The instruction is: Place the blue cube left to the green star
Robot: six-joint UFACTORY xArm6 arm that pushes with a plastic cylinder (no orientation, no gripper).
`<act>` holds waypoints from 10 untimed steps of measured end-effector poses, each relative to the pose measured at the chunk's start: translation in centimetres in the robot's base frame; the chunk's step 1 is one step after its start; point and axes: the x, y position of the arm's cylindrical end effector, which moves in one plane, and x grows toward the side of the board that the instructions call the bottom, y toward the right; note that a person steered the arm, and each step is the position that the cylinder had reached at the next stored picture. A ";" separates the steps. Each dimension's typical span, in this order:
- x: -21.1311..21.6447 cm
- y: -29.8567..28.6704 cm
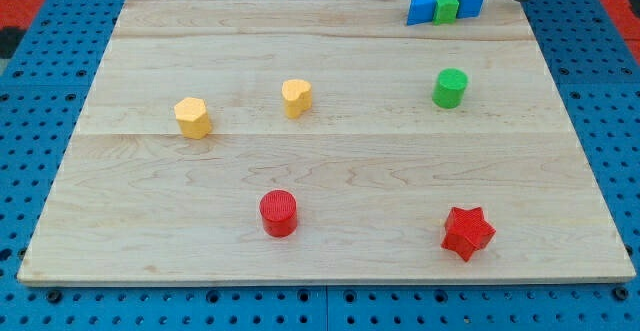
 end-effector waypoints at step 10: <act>0.1 -18.4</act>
